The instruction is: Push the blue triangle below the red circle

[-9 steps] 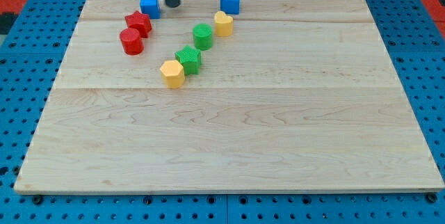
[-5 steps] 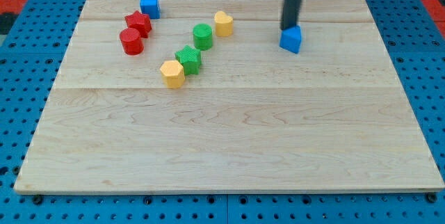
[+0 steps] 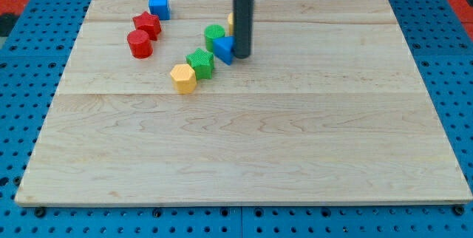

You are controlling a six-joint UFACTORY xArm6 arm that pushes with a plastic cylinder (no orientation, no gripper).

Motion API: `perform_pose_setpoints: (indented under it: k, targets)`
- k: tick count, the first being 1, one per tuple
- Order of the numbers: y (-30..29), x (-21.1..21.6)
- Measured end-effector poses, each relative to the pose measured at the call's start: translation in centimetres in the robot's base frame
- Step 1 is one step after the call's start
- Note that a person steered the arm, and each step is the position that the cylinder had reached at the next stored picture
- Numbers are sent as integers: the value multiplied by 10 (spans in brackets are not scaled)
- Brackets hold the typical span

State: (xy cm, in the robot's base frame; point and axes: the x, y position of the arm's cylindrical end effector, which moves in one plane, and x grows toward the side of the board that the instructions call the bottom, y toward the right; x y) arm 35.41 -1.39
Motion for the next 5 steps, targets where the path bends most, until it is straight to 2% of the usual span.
perform_pose_setpoints:
  k: [2, 4, 5]
  targets:
    - [-54, -17]
    - [-70, 7]
    - [-60, -4]
